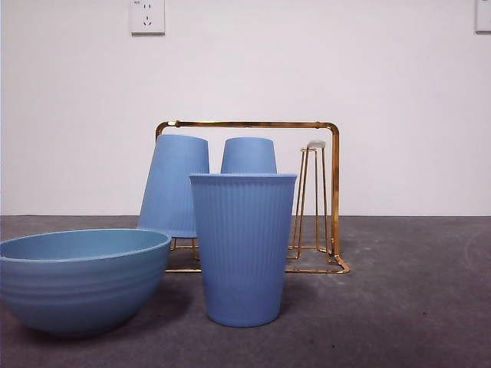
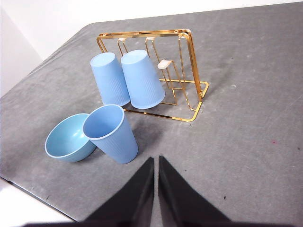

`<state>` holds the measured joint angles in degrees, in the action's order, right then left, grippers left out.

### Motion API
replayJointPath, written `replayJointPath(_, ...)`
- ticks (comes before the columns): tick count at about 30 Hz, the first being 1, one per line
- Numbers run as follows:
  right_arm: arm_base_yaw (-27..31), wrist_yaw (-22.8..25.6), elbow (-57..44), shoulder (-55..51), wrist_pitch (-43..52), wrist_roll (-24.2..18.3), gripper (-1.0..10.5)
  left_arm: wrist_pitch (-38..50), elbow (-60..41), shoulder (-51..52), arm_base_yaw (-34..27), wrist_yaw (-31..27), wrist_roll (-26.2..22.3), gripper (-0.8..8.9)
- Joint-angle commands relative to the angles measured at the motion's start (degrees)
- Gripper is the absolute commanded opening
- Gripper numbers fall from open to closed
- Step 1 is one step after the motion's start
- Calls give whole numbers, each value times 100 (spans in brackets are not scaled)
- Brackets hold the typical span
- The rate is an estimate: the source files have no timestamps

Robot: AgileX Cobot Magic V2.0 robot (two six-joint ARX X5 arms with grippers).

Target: Right arm lift cup from the cupboard, then place it on the right of the bowl

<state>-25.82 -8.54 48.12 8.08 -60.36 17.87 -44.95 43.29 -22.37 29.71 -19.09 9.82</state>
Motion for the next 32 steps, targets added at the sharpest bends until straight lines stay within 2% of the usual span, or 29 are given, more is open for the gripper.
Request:
replayJointPath(1, -24, 15, 59, 0, 79, 7, 12, 1637, -984, 420, -861, 470, -621, 6)
replayJointPath(4, -24, 20, 59, 0, 79, 7, 12, 2583, -1976, 846, -1615, 1172, -614, 6)
replayJointPath(10, -24, -31, 59, 0, 79, 7, 12, 3174, -3338, 1567, -2295, 2017, -643, 6)
replayJointPath(16, -24, -37, 59, 0, 79, 7, 12, 3171, -3816, 2201, -2680, 2061, -800, 6)
replayJointPath(20, -24, -42, 59, 0, 76, 7, 12, 3263, -4048, 2221, -2844, 2061, -752, 6)
replayJointPath(32, -24, -39, 61, 0, 79, 4, 12, 3528, -4249, 2218, -2894, 2059, -726, 6)
